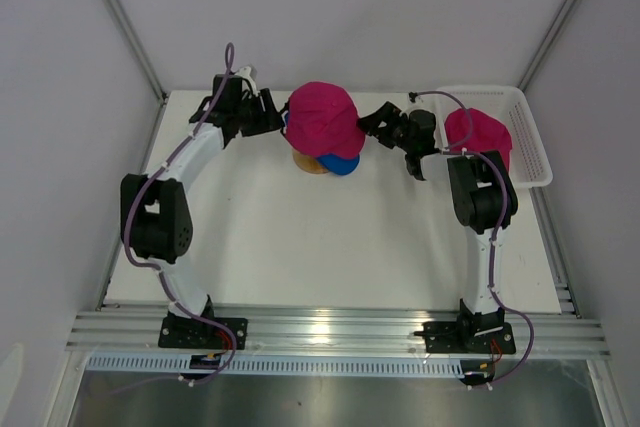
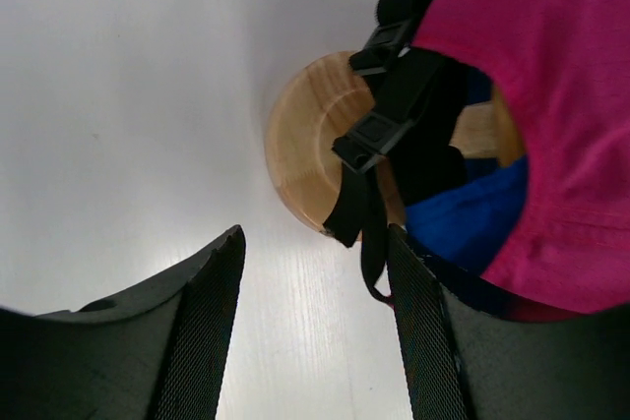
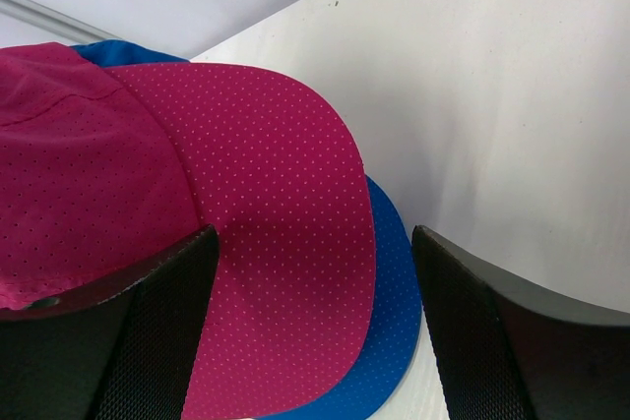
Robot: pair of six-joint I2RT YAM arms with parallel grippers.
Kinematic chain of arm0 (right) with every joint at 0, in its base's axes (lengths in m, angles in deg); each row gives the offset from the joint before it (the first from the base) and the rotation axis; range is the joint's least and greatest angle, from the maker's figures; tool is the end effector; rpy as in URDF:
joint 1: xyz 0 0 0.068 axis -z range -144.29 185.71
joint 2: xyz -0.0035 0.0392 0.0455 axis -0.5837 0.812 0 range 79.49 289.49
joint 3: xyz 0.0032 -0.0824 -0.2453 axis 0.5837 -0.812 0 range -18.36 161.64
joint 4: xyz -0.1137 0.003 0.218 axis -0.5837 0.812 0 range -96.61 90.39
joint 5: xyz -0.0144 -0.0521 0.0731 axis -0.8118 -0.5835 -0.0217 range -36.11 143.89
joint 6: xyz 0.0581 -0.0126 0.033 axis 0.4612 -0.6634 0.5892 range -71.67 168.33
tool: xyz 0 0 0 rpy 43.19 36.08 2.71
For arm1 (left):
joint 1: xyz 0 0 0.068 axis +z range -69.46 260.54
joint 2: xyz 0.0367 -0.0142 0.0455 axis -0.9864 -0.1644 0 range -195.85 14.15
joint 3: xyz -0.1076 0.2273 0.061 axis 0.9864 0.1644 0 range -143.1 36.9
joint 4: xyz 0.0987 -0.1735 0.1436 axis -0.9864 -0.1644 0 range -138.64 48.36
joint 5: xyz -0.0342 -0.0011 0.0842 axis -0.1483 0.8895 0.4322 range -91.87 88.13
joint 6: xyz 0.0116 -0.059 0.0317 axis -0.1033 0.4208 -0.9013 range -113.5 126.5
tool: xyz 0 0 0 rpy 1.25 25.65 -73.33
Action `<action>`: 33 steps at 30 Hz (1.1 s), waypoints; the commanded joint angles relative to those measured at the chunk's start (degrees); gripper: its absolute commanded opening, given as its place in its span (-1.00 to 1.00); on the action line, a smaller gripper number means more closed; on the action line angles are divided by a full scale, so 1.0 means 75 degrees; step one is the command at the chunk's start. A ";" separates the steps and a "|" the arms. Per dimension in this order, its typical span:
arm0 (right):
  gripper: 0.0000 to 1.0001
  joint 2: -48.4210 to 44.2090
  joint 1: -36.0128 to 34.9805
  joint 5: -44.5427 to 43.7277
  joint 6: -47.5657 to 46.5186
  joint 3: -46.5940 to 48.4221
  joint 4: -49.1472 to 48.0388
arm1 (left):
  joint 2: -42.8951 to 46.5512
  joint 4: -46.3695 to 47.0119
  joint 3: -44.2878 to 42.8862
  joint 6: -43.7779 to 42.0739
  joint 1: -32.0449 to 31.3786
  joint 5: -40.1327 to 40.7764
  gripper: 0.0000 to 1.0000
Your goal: Stack the hats
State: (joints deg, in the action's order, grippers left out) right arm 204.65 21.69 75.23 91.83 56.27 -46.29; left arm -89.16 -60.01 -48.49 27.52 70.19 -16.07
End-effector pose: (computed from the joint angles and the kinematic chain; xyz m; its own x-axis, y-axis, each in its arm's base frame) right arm 0.4587 0.1350 0.1558 -0.5265 0.5293 -0.6652 -0.2895 0.6241 0.7257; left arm 0.4063 -0.0878 0.2680 -0.6758 -0.2301 -0.7003 0.1352 0.8952 -0.4246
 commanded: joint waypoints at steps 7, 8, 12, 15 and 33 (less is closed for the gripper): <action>0.65 -0.0083 0.0006 -0.0115 0.0035 0.0151 -0.0369 | -0.0394 -0.0070 -0.0498 -0.0130 -0.0341 0.0753 0.08; 0.65 -0.0071 -0.0005 -0.0127 0.0035 0.0151 -0.0369 | -0.0405 -0.0093 -0.0556 -0.0223 -0.0424 0.0872 0.02; 0.64 -0.0071 -0.0041 -0.0267 0.0105 -0.0036 -0.0451 | -0.0511 -0.0140 -0.0989 -0.0528 -0.0764 0.1341 -0.51; 0.47 -0.0165 0.0006 -0.0373 0.0246 -0.0259 -0.0732 | -0.0593 -0.0292 -0.1293 -0.0447 -0.0788 0.1575 -0.98; 0.30 -0.0411 -0.0099 -0.0912 0.1254 -0.1349 -0.1822 | -0.1001 -0.1897 -0.4009 -0.0821 -0.0765 0.2303 -0.99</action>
State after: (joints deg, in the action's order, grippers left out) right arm 204.63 21.21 70.16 100.16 46.74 -55.01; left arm -94.47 -72.21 -70.89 23.34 64.20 -0.05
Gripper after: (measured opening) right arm 0.661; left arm 0.011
